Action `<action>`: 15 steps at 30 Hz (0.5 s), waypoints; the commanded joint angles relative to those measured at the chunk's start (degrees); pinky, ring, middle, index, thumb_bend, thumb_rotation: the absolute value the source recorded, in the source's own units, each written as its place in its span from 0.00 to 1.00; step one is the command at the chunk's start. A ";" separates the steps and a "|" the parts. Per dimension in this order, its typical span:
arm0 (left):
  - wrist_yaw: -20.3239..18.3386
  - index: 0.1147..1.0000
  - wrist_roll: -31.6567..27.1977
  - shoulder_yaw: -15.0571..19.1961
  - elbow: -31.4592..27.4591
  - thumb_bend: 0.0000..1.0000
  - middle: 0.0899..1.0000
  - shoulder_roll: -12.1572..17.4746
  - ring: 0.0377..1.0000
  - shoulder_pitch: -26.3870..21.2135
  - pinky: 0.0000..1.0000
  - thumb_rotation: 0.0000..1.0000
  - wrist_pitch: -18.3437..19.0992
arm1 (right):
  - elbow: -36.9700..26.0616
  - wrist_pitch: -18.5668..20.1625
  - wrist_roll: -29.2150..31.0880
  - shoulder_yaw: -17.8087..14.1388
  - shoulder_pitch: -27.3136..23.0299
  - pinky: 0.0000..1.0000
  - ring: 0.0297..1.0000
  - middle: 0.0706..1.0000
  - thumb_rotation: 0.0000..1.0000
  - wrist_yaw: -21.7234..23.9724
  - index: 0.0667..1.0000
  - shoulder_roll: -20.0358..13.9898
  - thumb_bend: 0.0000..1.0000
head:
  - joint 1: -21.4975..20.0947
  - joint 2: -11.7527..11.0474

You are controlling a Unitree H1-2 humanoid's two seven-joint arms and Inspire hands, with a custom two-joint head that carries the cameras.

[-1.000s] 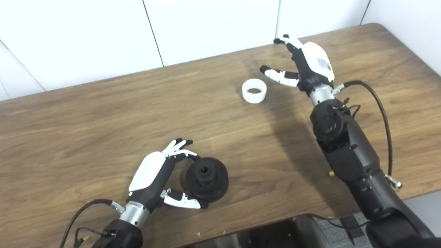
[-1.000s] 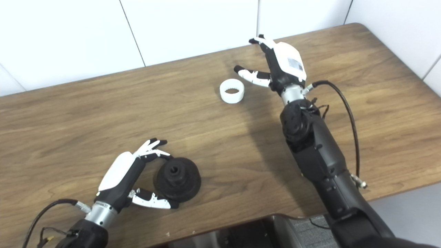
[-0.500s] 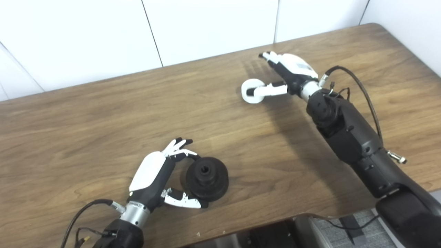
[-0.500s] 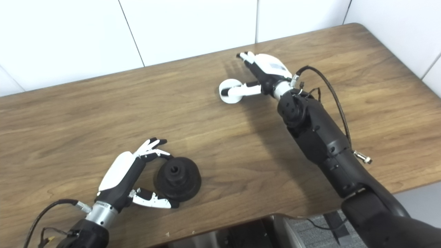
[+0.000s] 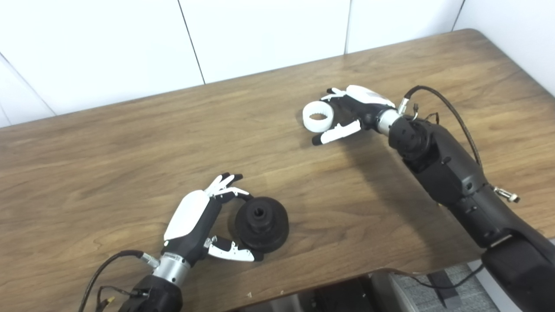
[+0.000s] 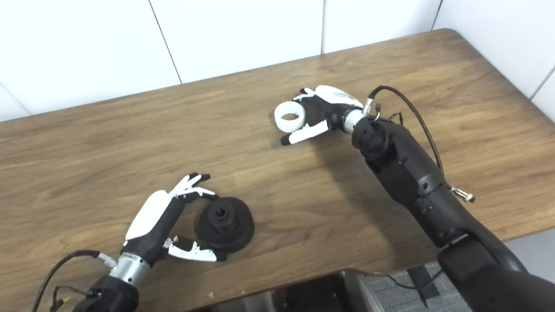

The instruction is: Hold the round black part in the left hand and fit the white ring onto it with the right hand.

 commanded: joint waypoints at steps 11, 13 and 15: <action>-0.20 0.54 0.68 0.57 -1.66 0.87 0.93 0.05 0.99 -1.40 0.95 0.18 0.24 | 0.34 -4.95 -1.66 -1.24 1.80 0.95 0.98 0.96 0.42 -12.84 0.72 3.47 0.93 | 0.77 0.56; -0.21 0.55 0.72 0.62 -1.70 0.88 0.93 0.02 0.99 -1.38 0.95 0.18 0.28 | 1.69 -7.01 -2.13 -1.67 2.71 0.93 0.96 0.93 0.37 -17.27 0.68 4.77 0.88 | 0.77 0.56; -0.40 0.55 0.86 0.65 -1.90 0.88 0.93 -0.04 0.98 -1.40 0.95 0.18 0.53 | 2.81 -8.42 -2.22 -2.15 3.32 0.93 0.95 0.91 0.35 -20.54 0.65 5.88 0.86 | 1.09 0.89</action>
